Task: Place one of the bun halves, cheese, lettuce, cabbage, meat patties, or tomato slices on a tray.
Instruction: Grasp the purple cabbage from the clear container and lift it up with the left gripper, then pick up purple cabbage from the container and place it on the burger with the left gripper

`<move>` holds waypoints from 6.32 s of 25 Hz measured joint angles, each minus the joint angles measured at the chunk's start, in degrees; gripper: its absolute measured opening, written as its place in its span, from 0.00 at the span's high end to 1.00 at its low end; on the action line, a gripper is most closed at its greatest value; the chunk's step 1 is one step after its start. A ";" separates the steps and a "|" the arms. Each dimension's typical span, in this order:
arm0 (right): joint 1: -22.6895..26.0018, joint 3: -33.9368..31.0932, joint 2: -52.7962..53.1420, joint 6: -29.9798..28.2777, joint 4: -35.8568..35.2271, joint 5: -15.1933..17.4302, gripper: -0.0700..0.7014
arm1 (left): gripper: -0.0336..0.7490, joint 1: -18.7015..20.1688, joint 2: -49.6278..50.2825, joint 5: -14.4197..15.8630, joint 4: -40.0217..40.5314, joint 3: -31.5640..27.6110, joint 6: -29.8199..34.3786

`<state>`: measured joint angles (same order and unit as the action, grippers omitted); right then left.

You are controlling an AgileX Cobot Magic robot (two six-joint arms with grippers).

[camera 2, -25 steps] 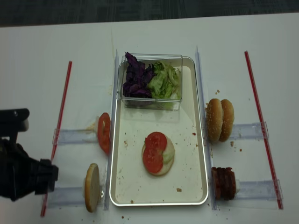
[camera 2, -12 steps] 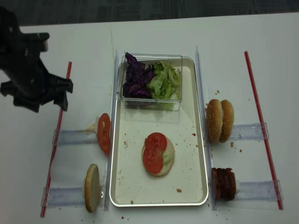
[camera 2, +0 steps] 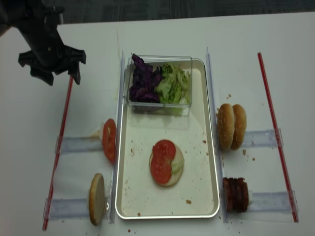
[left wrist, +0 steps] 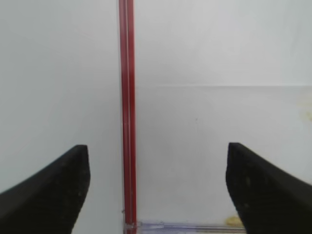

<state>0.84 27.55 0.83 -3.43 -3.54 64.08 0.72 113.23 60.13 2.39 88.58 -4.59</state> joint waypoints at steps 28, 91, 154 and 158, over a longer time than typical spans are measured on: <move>0.00 0.00 0.00 0.00 0.00 0.00 0.25 | 0.24 28.38 1.39 -5.51 -5.08 4.04 3.21; 0.00 0.00 0.00 0.23 0.00 -0.10 0.25 | 0.93 27.37 -3.21 -3.02 0.30 5.78 2.00; 0.00 0.00 0.00 0.23 0.00 -0.10 0.25 | 0.93 47.73 -17.71 -12.82 -2.39 -24.31 3.32; 0.00 0.00 0.00 0.23 0.00 -0.10 0.25 | 0.93 47.73 -16.54 -14.13 -2.39 -24.31 3.32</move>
<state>0.84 27.55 0.83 -3.20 -3.54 63.98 48.45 96.69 46.00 0.00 64.28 -1.28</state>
